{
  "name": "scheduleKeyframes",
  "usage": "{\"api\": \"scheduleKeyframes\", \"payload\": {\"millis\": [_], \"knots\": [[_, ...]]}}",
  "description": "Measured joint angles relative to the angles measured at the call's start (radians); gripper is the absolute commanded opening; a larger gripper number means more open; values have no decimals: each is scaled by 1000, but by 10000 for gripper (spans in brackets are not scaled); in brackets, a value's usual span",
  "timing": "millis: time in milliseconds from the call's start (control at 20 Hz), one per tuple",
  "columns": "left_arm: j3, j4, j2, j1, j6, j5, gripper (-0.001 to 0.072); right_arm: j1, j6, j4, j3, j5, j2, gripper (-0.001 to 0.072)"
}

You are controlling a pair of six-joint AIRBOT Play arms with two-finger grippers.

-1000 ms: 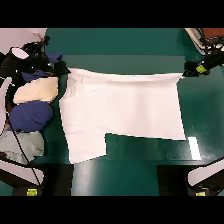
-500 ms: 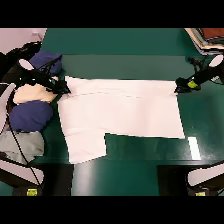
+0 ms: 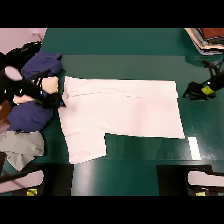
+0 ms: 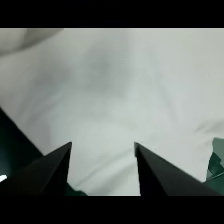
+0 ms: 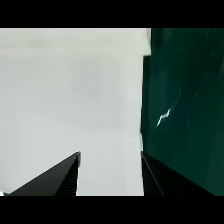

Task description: Fold the shirts.

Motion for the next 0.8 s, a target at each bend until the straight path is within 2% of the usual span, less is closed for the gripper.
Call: {"api": "scheduleKeyframes", "payload": {"millis": [300,650,700,750,800], "knots": [[-447,-6,338,0,-56,14,477,-51,-26,1,-203,-11,192,431],[-649,-110,433,0,-42,166,473,-61,-32,2,-303,-19,296,427],[-657,-122,436,0,-38,177,294,-63,-32,-1,-308,-18,309,427],[-663,-129,438,0,-35,187,70,-63,-36,-6,-315,-13,320,426],[-668,-136,439,0,-32,196,58,-68,-42,-12,-330,-7,332,426]]}}
